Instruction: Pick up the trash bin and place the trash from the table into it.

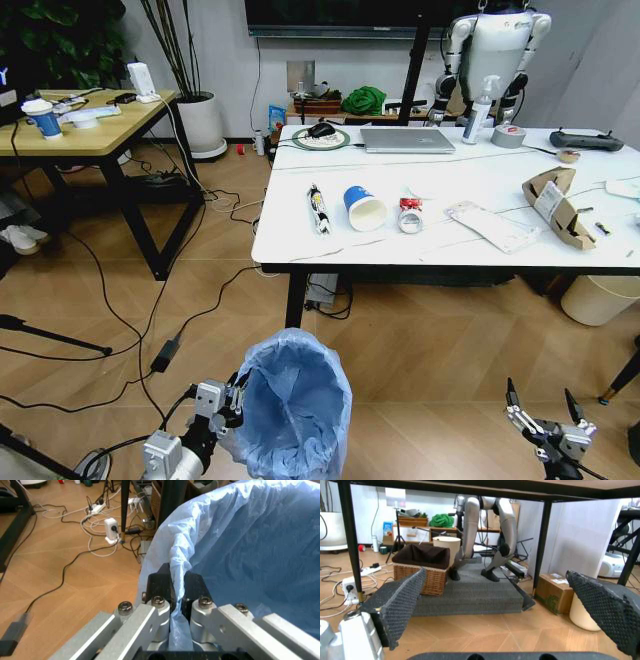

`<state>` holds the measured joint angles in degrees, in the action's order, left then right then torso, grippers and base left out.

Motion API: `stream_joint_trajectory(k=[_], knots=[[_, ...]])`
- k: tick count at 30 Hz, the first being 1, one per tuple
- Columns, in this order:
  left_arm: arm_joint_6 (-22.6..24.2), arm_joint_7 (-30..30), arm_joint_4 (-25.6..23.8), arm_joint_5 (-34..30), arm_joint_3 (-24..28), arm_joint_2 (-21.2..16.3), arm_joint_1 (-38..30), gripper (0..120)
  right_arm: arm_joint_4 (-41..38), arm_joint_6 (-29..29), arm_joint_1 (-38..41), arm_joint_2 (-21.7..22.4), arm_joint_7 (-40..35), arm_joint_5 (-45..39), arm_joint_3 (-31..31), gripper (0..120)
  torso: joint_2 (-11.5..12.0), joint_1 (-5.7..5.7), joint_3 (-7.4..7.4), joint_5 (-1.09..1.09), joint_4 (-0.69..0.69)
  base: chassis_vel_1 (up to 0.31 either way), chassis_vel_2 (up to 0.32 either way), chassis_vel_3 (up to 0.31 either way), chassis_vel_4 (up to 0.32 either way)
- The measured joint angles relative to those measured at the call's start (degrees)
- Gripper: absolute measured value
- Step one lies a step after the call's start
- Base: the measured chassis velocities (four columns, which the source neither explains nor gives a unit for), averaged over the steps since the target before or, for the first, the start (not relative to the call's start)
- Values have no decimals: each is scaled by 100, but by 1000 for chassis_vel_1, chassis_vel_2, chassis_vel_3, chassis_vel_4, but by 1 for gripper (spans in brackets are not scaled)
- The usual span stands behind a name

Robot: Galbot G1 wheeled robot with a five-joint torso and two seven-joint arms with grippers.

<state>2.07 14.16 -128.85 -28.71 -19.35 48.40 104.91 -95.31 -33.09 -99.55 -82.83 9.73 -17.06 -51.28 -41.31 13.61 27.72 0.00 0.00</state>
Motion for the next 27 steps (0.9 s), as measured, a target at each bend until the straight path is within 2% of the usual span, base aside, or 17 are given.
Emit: stream_joint_trajectory(k=[27], knots=[[133,103,-223,-307,-34,55,80,0,-34,33,5,-19,-1,31,16,100,-704,288,415,0,0,0,0,0,0]])
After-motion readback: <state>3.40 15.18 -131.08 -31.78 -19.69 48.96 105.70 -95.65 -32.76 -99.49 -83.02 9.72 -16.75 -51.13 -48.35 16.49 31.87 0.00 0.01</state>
